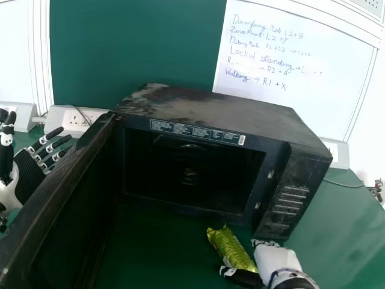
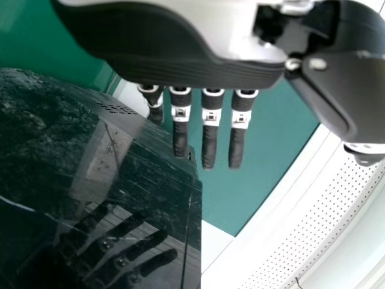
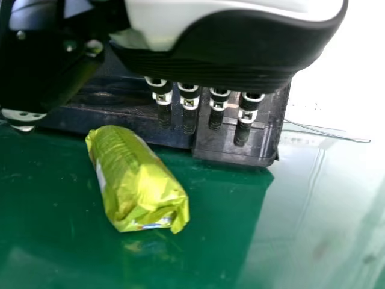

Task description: Put biscuit inside oven

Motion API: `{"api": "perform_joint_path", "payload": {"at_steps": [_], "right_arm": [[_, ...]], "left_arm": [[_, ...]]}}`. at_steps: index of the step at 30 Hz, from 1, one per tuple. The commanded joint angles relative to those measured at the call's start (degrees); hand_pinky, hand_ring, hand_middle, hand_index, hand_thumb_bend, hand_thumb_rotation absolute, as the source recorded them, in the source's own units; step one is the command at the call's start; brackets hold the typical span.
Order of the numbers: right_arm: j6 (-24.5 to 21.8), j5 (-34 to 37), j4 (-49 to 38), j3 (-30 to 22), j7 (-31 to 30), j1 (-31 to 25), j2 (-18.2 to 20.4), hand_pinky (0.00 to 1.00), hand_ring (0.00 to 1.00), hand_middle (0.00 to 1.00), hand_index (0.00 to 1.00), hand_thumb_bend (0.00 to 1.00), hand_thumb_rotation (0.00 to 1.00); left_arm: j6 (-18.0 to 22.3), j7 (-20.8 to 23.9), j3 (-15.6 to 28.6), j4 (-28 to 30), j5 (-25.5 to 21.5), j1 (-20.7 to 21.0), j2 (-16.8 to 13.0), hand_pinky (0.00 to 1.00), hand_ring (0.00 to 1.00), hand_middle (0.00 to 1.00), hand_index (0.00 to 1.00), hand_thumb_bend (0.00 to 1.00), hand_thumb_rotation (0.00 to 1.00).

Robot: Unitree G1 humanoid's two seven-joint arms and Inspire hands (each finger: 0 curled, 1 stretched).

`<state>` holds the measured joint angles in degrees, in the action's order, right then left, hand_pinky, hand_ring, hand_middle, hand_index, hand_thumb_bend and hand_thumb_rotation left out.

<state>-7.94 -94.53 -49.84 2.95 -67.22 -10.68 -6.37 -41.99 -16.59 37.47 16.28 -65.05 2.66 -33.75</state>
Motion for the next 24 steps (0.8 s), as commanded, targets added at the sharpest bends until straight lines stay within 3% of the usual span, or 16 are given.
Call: {"api": "perform_joint_path", "payload": {"at_steps": [1, 6, 13, 24], "right_arm": [[0.68, -1.50, 1.12, 0.49, 0.85, -0.44, 0.86, 0.94, 0.99, 1.00, 1.00, 1.00, 0.47], [1.73, -4.55, 2.41, 1.60, 2.56, -1.28, 1.79, 0.93, 0.99, 1.00, 1.00, 1.00, 0.48], [1.12, -7.23, 3.92, 2.90, 6.10, -2.61, 4.34, 0.98, 1.00, 1.00, 1.00, 1.00, 0.45], [3.80, -11.65, 5.77, 5.73, 9.80, -4.50, 3.44, 0.99, 1.00, 1.00, 1.00, 1.00, 0.47]], "left_arm": [[-0.37, 0.43, 0.53, 0.70, -1.04, -0.12, 0.01, 0.82, 0.82, 0.77, 0.75, 0.23, 0.15], [-0.43, 1.02, 0.49, 0.74, -1.80, -0.24, -0.13, 0.79, 0.79, 0.76, 0.74, 0.27, 0.14], [0.03, 0.93, 0.30, 1.22, -1.64, -0.51, -0.34, 0.81, 0.80, 0.76, 0.75, 0.23, 0.15], [0.17, 0.83, 0.28, 1.13, -1.57, -0.57, -0.43, 0.86, 0.82, 0.78, 0.75, 0.25, 0.16]]}}
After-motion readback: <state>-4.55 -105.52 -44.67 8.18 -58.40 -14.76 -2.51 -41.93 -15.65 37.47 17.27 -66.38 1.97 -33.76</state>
